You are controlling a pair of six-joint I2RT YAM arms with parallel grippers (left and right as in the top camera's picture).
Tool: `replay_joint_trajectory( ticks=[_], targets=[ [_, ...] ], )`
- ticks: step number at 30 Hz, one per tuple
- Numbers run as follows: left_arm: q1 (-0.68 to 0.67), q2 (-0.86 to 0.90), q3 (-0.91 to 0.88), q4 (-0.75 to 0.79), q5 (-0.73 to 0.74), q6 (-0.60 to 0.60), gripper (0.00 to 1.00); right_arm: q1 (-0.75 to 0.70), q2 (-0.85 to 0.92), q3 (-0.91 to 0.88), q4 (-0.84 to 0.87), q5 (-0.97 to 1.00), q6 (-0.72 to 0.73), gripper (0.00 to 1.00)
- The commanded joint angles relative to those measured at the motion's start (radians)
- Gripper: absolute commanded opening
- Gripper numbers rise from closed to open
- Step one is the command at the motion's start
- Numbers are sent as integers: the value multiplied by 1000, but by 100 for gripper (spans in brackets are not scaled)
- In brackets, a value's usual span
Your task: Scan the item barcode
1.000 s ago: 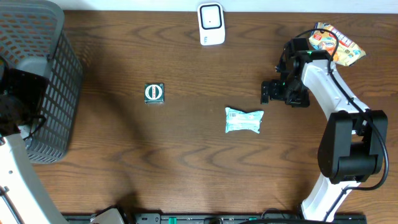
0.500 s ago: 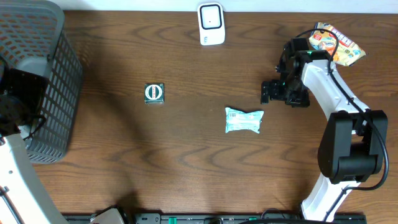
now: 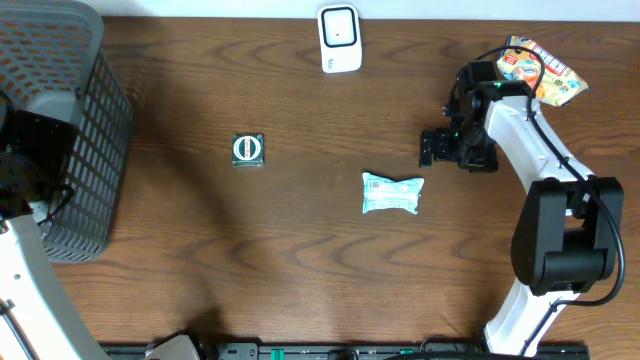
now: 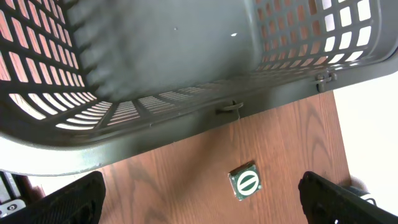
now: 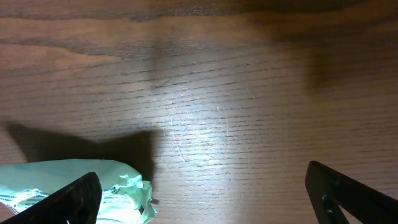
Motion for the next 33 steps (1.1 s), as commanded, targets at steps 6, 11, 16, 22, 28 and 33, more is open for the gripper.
replay_joint_trajectory(
  ticks=[6,11,16,22,28,33],
  targets=[
    [4,0,3,-3,-6,-2,98,0,-10,-6,1,12,8,99],
    [4,0,3,-3,-6,-2,98,0,-10,-6,0,12,8,99],
    [4,0,3,-3,-6,-2,98,0,-10,-6,0,12,8,99],
    [4,0,3,-3,-6,-2,98,0,-10,-6,1,12,8,99],
    [4,0,3,-3,-6,-2,98,3,-10,-6,114,-110,163,99],
    [4,0,3,-3,-6,-2,97,17,-10,-6,69,-410,321,99]
  ],
)
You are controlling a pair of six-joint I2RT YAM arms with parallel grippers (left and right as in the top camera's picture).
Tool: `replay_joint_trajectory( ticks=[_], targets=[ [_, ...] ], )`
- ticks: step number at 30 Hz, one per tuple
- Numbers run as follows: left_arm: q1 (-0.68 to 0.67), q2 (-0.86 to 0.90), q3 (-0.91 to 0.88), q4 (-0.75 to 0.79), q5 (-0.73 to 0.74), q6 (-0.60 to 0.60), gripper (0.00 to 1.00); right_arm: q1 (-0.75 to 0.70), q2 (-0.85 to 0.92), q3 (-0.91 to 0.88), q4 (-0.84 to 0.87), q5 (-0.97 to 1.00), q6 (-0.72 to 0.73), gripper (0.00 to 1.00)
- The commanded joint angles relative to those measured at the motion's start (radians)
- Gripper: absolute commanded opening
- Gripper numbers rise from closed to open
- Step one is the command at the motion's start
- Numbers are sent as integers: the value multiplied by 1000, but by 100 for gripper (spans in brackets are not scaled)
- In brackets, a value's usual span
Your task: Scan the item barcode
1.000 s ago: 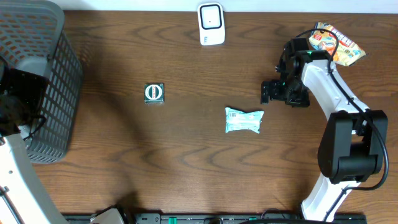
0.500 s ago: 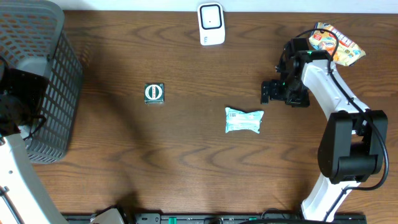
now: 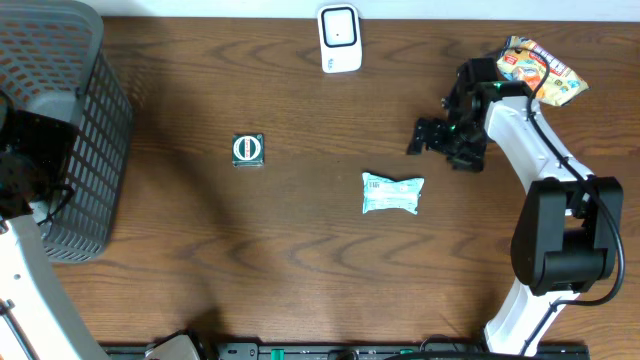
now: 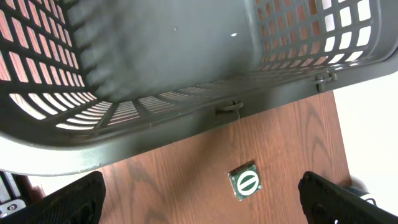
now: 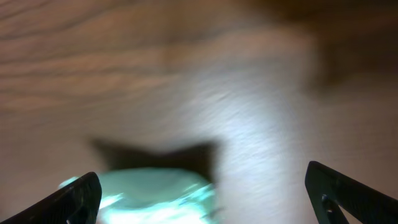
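Note:
A light teal packet (image 3: 392, 193) lies flat in the middle of the table; the blurred right wrist view shows it as the packet (image 5: 149, 194) low between the jaws. My right gripper (image 3: 420, 139) hovers open just up and right of it, with nothing held. A white scanner (image 3: 339, 39) stands at the far edge. A small green square item (image 3: 247, 149) lies left of centre, also visible as the green item (image 4: 245, 182) in the left wrist view. My left gripper (image 4: 202, 211) is open and empty beside the basket.
A dark mesh basket (image 3: 95, 130) stands at the left edge, and its wall (image 4: 186, 118) fills most of the left wrist view. A colourful snack bag (image 3: 540, 68) lies at the far right behind the right arm.
My right gripper has shifted a little left and farther back on the table. In its wrist view the teal packet now sits more between the fingers, blurred. The left arm has not moved.

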Motion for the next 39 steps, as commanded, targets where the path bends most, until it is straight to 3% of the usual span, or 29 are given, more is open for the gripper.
replay_joint_trajectory(
  ticks=[1,3,5,6,8,18,21,31,39],
  targets=[
    [4,0,3,-3,-5,-1,98,16,-10,0,18,-209,136,99],
    [4,0,3,-3,-5,-1,98,19,-10,0,30,-230,135,99],
    [4,0,3,-3,-5,-1,98,18,-11,0,14,-328,56,76],
    [4,0,3,-3,-5,-2,98,19,-15,0,11,-388,1,75],
    [4,0,3,-3,-5,-1,98,19,-34,1,-21,-409,-44,78],
    [4,0,3,-3,-5,-1,98,52,-347,0,-226,-62,-48,86],
    [4,0,3,-3,-5,-1,98,106,-392,-1,-232,-42,-48,94],
    [4,0,3,-3,-5,-2,98,276,-321,-1,-190,118,66,95],
    [4,0,3,-3,-5,-1,98,219,-229,-1,-179,211,95,95]
  ],
)
